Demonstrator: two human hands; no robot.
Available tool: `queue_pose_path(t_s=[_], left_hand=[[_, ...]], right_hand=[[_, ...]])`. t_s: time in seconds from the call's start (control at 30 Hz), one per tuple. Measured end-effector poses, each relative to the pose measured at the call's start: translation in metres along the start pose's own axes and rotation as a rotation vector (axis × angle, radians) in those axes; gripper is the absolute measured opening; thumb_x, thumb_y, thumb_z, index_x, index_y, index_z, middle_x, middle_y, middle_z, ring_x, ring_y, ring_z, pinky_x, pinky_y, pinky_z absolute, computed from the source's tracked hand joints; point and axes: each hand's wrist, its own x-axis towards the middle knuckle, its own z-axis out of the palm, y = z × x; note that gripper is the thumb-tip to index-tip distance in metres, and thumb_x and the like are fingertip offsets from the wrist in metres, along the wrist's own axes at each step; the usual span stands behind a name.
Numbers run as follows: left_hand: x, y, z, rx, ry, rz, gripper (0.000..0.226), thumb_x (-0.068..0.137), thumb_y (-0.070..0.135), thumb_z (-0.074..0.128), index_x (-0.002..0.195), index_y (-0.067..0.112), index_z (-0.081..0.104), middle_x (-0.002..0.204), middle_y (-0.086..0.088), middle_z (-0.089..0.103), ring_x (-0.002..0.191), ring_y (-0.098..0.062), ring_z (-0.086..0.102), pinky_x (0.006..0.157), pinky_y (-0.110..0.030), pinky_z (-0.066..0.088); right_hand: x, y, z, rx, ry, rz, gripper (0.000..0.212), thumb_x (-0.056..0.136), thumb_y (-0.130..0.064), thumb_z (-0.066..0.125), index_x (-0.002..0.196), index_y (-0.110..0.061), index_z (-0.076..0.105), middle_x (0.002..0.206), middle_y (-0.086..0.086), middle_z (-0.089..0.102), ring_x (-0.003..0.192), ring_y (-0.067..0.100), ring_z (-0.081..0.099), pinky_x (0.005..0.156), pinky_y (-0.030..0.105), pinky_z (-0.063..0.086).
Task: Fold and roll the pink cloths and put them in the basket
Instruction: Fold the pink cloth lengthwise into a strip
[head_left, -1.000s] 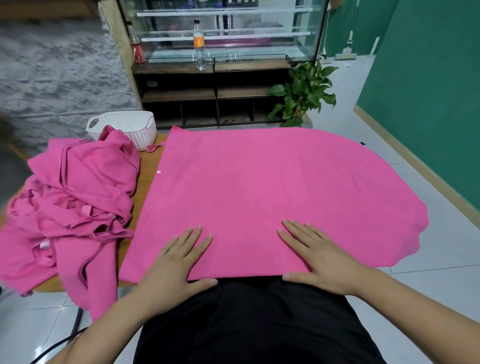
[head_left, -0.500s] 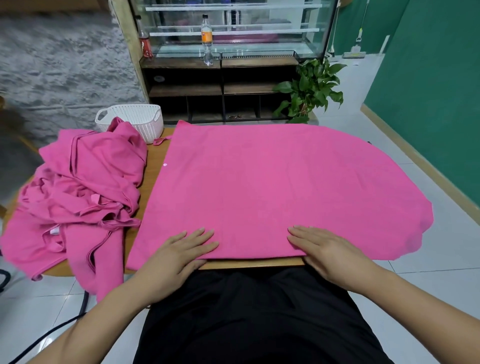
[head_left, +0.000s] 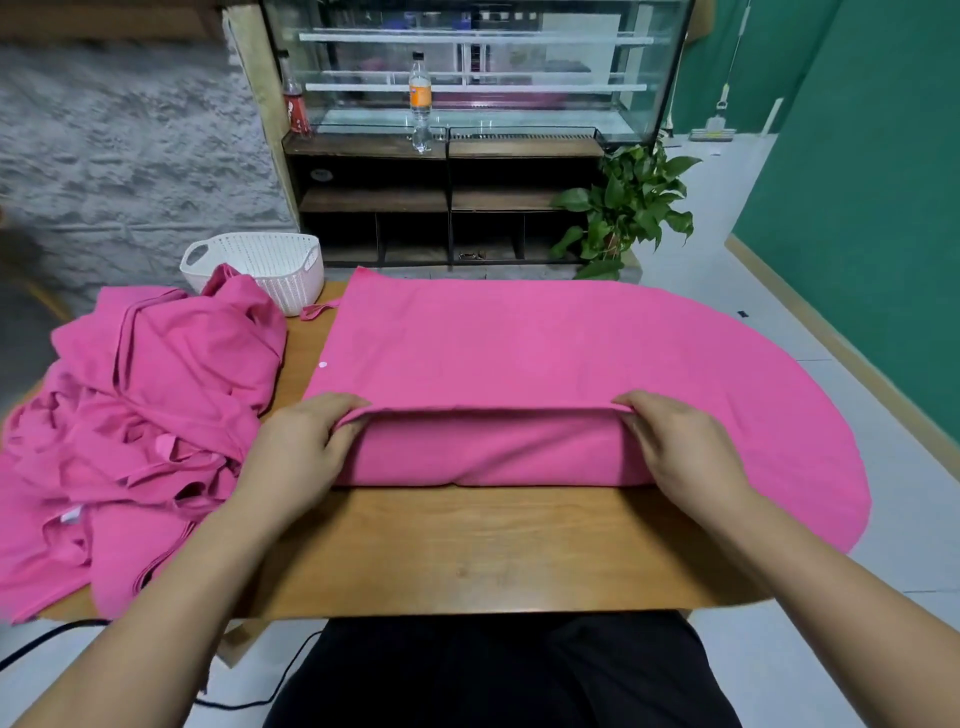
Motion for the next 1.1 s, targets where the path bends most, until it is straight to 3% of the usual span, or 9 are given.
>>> queue_pose_path(t_s=[0.2, 0.33, 0.43, 0.57, 0.7, 0.77, 0.97, 1.1], left_hand=[[0.095, -0.015, 0.013, 0.032, 0.047, -0.036, 0.020, 0.102, 0.034, 0.059, 0.088, 0.021, 0.064, 0.083, 0.001, 0.069, 0.084, -0.031, 0.066, 0.070, -0.040, 0.047], [0.153, -0.033, 0.029, 0.079, 0.031, -0.076, 0.032, 0.103, 0.034, 0.061, 0.075, 0.022, 0.050, 0.070, 0.001, 0.058, 0.075, -0.033, 0.061, 0.063, -0.044, 0.046], [0.184, -0.048, 0.051, 0.091, 0.005, -0.090, 0.034, 0.103, 0.031, 0.062, 0.073, 0.019, 0.049, 0.075, -0.008, 0.064, 0.076, -0.036, 0.061, 0.064, -0.044, 0.044], [0.204, -0.071, 0.074, 0.095, -0.036, -0.063, 0.028, 0.100, 0.040, 0.055, 0.081, 0.021, 0.059, 0.083, -0.003, 0.061, 0.082, -0.035, 0.062, 0.071, -0.046, 0.051], [0.206, -0.085, 0.089, 0.162, -0.049, -0.046, 0.017, 0.099, 0.033, 0.067, 0.095, 0.017, 0.071, 0.099, -0.002, 0.067, 0.089, -0.032, 0.065, 0.074, -0.043, 0.053], [0.203, -0.089, 0.095, 0.182, -0.055, -0.027, 0.015, 0.096, 0.030, 0.072, 0.099, 0.015, 0.073, 0.102, -0.003, 0.068, 0.092, -0.033, 0.066, 0.075, -0.043, 0.054], [0.186, -0.098, 0.107, 0.134, 0.000, -0.071, 0.014, 0.097, 0.024, 0.073, 0.105, 0.013, 0.072, 0.107, -0.004, 0.068, 0.094, -0.034, 0.068, 0.076, -0.041, 0.051], [0.167, -0.092, 0.103, 0.100, 0.024, -0.128, 0.015, 0.097, 0.024, 0.074, 0.108, 0.014, 0.073, 0.108, -0.003, 0.070, 0.097, -0.031, 0.068, 0.079, -0.041, 0.050]], right_hand=[[0.086, 0.004, 0.020, -0.014, 0.132, 0.050, 0.018, 0.110, -0.033, 0.051, 0.105, -0.019, 0.062, 0.091, 0.010, 0.070, 0.083, 0.040, 0.066, 0.061, 0.041, 0.040], [0.140, 0.016, 0.043, -0.021, 0.143, 0.103, 0.027, 0.111, -0.036, 0.048, 0.099, -0.015, 0.060, 0.088, 0.012, 0.068, 0.077, 0.041, 0.063, 0.059, 0.040, 0.035], [0.174, 0.026, 0.066, -0.027, 0.128, 0.120, 0.028, 0.111, -0.037, 0.046, 0.097, -0.014, 0.058, 0.089, 0.013, 0.067, 0.079, 0.040, 0.062, 0.060, 0.040, 0.034], [0.204, 0.042, 0.095, -0.139, 0.061, 0.073, 0.028, 0.111, -0.036, 0.045, 0.102, -0.014, 0.059, 0.093, 0.011, 0.065, 0.084, 0.038, 0.063, 0.061, 0.041, 0.042], [0.213, 0.057, 0.117, -0.254, 0.033, -0.020, 0.028, 0.108, -0.035, 0.054, 0.099, -0.010, 0.063, 0.087, 0.012, 0.063, 0.080, 0.038, 0.063, 0.061, 0.039, 0.036], [0.211, 0.062, 0.127, -0.286, 0.038, -0.049, 0.026, 0.105, -0.033, 0.059, 0.095, -0.009, 0.065, 0.085, 0.012, 0.063, 0.078, 0.038, 0.063, 0.060, 0.040, 0.041], [0.202, 0.068, 0.140, -0.267, 0.107, -0.060, 0.017, 0.101, -0.026, 0.067, 0.099, -0.009, 0.067, 0.101, 0.011, 0.068, 0.094, 0.036, 0.063, 0.078, 0.044, 0.050], [0.183, 0.069, 0.135, -0.209, 0.128, -0.016, 0.013, 0.098, -0.020, 0.068, 0.100, -0.007, 0.067, 0.104, 0.011, 0.068, 0.097, 0.036, 0.062, 0.082, 0.046, 0.052]])
